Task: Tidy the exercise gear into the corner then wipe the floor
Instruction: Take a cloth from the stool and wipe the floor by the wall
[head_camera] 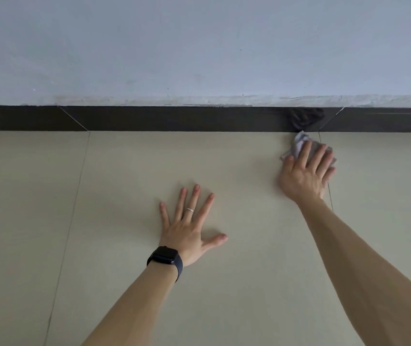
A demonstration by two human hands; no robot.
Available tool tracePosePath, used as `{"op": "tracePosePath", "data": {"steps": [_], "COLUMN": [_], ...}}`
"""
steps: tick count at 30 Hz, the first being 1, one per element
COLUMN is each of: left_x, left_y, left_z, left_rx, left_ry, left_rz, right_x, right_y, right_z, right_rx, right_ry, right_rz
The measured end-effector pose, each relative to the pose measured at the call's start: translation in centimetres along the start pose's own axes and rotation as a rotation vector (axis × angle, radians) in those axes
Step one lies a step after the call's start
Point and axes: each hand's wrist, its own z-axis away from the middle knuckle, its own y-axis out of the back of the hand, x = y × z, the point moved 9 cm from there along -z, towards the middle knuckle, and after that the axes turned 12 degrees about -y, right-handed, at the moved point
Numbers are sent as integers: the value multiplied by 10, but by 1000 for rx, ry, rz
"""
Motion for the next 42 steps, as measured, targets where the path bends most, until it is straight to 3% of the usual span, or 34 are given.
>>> {"op": "tracePosePath", "data": {"steps": [2,5,7,9,16,18,21,23,24,27,29,31,33,36,38,40,42], "left_x": [3,-18,-62,-99,-111,-113,-116,-112,-108,-90,-85,-86,-89,-92,-88,-72,-58], "left_y": [2,20,22,10,-1,-3,-5,0,4,-3,-22,-38,-44,-41,-36,-40,-49], "left_z": [-2,16,48,79,86,86,83,86,90,117,140,158,164,163,165,168,170], "left_rx": [-9,179,333,335,287,254,203,228,269,345,317,287,250,210,210,191,160], "left_ry": [-42,-54,110,226,197,189,182,161,136,46,40,55,42,10,-31,-151,-233], "left_rz": [24,77,34,-24,-13,-3,38,30,-1,-72,-52,-49,-51,-58,-87,-114,-129], "right_x": [-17,-63,-81,-89,-43,-22,12,6,-6,-33,-21,4,36,124,165,165,137], "right_y": [-4,-25,-41,-46,-51,-36,-22,-27,-36,-66,-73,-67,-49,-9,-4,-14,-35], "right_z": [10,57,91,108,196,161,115,144,172,276,325,333,295,223,236,274,322], "right_rx": [-15,-99,-132,-135,-138,-114,-53,24,21,-98,-169,-177,-104,-58,-40,-20,-35], "right_ry": [-92,232,443,495,946,773,141,30,112,615,899,1066,884,12,-371,-401,-155], "right_rz": [-35,88,162,158,300,292,94,22,31,173,242,321,318,93,-38,-50,34]}}
